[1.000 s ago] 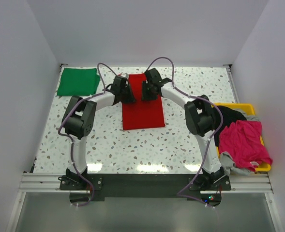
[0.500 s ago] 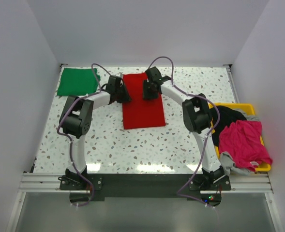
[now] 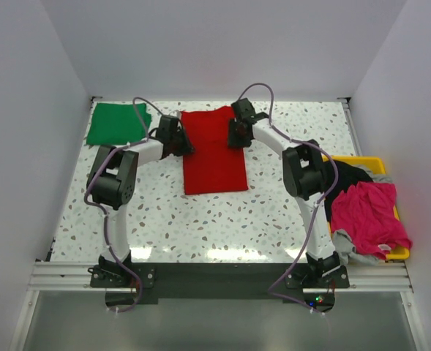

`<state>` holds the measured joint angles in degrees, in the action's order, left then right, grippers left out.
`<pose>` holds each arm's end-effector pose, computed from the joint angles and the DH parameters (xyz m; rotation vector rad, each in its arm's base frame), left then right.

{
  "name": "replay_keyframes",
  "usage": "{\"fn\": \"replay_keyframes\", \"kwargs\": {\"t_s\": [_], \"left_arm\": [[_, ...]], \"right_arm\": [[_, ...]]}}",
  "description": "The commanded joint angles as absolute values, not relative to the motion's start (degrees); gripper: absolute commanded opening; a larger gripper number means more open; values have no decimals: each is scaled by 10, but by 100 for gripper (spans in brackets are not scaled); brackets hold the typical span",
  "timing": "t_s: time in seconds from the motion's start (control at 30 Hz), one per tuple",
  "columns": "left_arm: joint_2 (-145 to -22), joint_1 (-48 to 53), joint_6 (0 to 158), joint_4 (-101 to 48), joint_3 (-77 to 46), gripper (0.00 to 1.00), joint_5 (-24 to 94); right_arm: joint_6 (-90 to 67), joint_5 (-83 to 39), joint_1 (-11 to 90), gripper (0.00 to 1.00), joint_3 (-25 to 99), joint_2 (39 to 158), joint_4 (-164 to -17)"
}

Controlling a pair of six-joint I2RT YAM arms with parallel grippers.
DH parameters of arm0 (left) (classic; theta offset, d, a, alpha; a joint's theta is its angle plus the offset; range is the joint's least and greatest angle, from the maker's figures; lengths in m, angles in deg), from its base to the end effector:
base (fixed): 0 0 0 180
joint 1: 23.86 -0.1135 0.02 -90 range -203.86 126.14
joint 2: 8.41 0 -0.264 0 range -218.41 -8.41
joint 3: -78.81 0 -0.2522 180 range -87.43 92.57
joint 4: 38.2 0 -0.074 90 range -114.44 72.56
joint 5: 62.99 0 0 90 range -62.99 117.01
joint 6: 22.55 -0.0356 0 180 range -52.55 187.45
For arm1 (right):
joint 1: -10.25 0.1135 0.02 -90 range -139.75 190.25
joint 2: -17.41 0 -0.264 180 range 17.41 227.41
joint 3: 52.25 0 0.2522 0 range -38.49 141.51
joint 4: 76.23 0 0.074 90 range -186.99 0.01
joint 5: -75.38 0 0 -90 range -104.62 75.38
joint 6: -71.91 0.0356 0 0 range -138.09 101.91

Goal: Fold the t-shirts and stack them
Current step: Fold the tshirt

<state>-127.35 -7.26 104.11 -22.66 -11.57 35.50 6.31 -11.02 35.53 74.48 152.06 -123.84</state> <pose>0.4250 -0.1322 0.1440 -0.3495 2.4064 -0.6141 0.4687 0.2189 0.1763 0.0053 2.5580 0.2604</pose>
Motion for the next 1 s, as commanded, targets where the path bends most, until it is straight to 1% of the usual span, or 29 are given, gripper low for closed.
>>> {"fn": "replay_keyframes", "kwargs": {"t_s": [0.0,0.1,0.3,0.47,0.53,0.63,0.8,0.83,0.97], "left_arm": [[-1273,-81,1044,-229,-146,18,334],[-1261,-81,1059,-236,-178,17,337],[-1210,-76,1081,-292,-269,17,340],[-1162,-60,1100,-323,-356,17,335],[-1130,-48,1107,-337,-385,17,333],[-1084,-30,1118,-353,-458,17,319],[-983,8,1140,-360,-548,17,295],[-967,14,1145,-361,-577,18,288],[-895,24,1163,-358,-630,19,285]], "right_arm": [[64,-107,361,44,703,1516,-1224],[68,-110,360,43,671,1502,-1210],[87,-120,362,43,525,1445,-1156],[98,-137,366,43,434,1384,-1123],[99,-134,376,43,383,1363,-1114],[111,-145,387,43,301,1313,-1078],[121,-152,412,43,153,1197,-1041],[119,-150,418,43,136,1181,-1037],[119,-165,422,43,78,1117,-1038]]}}
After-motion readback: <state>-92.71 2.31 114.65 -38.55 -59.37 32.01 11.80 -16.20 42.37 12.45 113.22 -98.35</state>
